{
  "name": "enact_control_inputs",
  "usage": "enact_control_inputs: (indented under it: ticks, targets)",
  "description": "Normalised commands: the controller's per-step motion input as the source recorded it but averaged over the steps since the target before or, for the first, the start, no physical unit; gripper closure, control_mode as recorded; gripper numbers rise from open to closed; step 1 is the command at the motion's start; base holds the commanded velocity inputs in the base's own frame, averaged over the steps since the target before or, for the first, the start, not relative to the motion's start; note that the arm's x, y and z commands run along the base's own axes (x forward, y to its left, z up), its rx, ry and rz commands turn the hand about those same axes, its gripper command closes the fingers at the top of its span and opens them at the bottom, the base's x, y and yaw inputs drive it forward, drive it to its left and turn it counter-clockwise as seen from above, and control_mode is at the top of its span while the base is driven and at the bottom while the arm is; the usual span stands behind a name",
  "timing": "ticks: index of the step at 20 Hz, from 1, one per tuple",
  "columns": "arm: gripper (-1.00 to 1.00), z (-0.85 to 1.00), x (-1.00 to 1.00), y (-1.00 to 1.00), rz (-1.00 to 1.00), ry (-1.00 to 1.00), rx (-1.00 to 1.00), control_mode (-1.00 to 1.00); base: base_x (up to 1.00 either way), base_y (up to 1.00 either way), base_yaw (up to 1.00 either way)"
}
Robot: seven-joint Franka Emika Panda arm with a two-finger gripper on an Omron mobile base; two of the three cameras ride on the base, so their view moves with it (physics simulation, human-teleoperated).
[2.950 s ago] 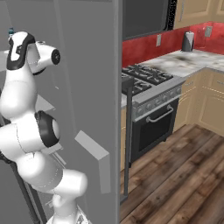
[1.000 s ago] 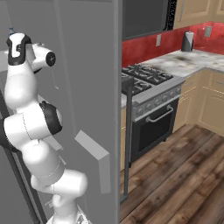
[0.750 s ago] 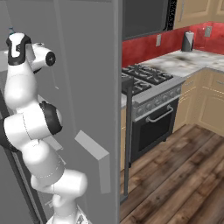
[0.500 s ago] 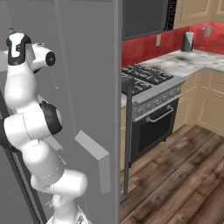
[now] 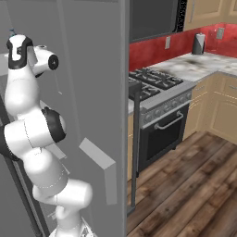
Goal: Take the bottled waters from the counter and place them in the freezer to freeze. Close the freezer door after placing the bottles.
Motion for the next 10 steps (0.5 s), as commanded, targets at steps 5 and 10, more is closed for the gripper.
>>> enact_control_inputs:
  ticks: [5, 10]
  targets:
    - [-1.0, 0.0, 0.0, 0.0, 0.0, 0.0, 0.0, -1.0, 0.0, 0.0, 0.0]
    - [-1.0, 0.0, 0.0, 0.0, 0.0, 0.0, 0.0, -1.0, 0.0, 0.0, 0.0]
